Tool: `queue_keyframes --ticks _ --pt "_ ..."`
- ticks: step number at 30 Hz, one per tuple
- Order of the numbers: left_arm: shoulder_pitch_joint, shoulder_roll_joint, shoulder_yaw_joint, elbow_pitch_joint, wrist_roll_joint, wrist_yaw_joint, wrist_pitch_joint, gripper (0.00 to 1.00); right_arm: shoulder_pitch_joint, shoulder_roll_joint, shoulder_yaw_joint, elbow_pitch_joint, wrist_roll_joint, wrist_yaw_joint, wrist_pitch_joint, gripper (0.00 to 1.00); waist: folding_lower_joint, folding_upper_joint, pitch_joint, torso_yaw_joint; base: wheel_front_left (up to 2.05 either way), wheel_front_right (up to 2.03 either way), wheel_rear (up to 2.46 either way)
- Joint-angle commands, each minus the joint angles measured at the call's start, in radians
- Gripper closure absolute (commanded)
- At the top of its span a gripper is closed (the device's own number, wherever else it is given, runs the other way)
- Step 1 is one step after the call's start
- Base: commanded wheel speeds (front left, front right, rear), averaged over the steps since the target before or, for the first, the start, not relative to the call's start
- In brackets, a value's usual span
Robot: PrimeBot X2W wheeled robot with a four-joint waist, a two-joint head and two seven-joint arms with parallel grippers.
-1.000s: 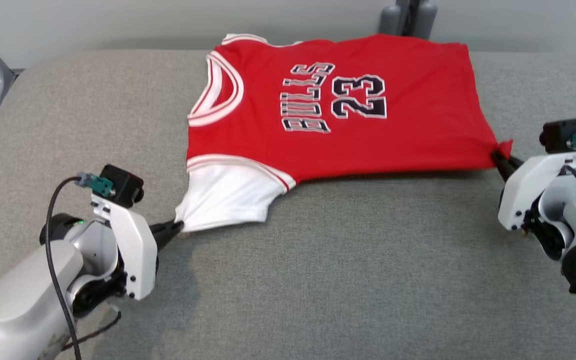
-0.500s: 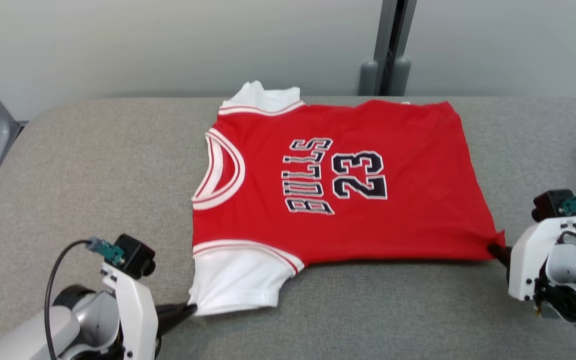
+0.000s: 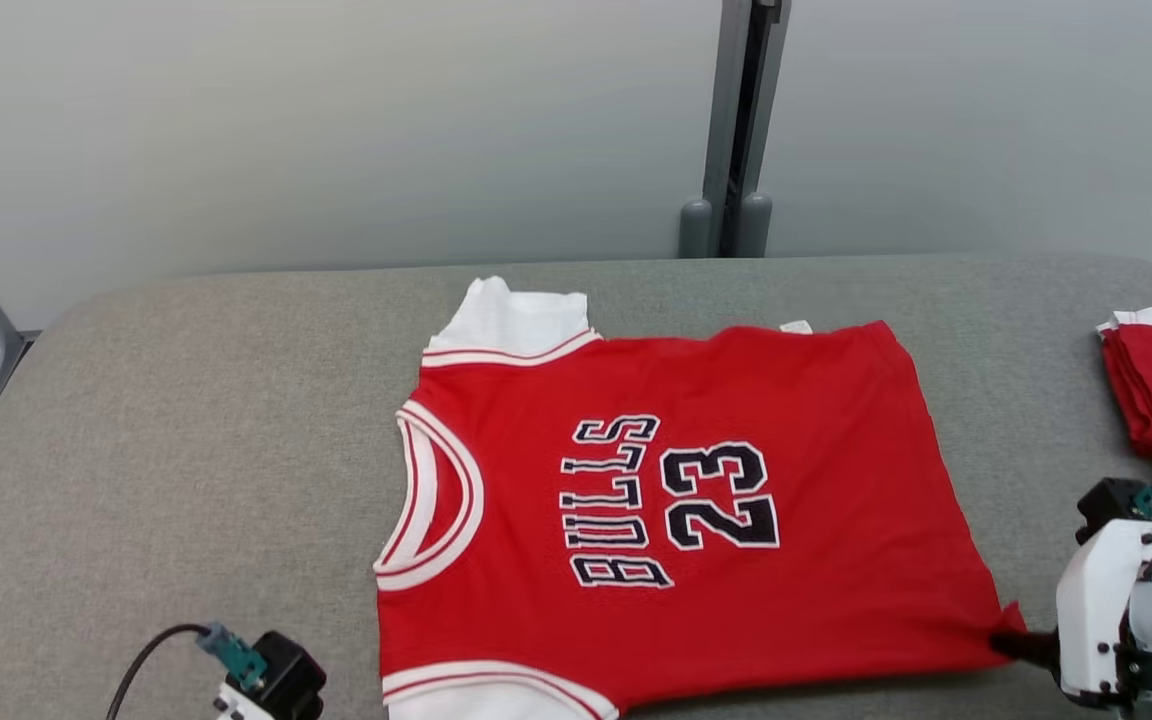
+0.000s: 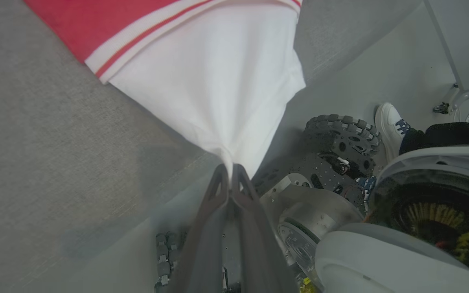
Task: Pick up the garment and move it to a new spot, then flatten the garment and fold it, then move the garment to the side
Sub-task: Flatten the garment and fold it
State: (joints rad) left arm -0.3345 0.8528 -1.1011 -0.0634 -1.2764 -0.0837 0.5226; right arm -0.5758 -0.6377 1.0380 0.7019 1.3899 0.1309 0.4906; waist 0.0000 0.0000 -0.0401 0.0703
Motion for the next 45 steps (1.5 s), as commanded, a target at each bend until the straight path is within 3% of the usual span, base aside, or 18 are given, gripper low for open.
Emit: queue_keyframes --ticks 1,8,15,32,45 --pt "0.018 0.017 -0.004 -0.017 -0.003 0.006 0.006 1.0 0.019 -0.016 0.0 -0.013 0.015 -0.001 0.024 1.0 0.0 0.0 -0.007 -0.006 0.0 0.0 0.0" --pt "0.067 0.071 -0.025 -0.133 -0.029 0.026 0.029 1.0 0.059 -0.081 0.02 -0.114 0.037 0.0 0.134 1.0 0.0 0.0 -0.017 -0.019 0.0 0.0 0.0" --pt "0.048 0.091 0.026 -0.187 -0.078 0.054 0.002 1.0 0.048 -0.108 -0.022 -0.164 0.041 0.0 0.131 1.0 0.0 0.0 0.004 -0.022 0.0 0.0 0.0" --pt "-0.069 0.026 0.215 -0.11 -0.191 0.048 -0.13 1.0 -0.033 -0.023 -0.124 -0.103 0.0 0.0 0.073 1.0 0.0 0.0 0.079 -0.029 0.0 0.0 0.0" --pt "-0.134 -0.064 0.241 0.036 -0.161 0.064 -0.184 1.0 -0.064 0.055 -0.174 -0.037 -0.032 0.0 -0.027 1.0 0.0 0.0 0.115 -0.035 0.0 0.0 0.0"
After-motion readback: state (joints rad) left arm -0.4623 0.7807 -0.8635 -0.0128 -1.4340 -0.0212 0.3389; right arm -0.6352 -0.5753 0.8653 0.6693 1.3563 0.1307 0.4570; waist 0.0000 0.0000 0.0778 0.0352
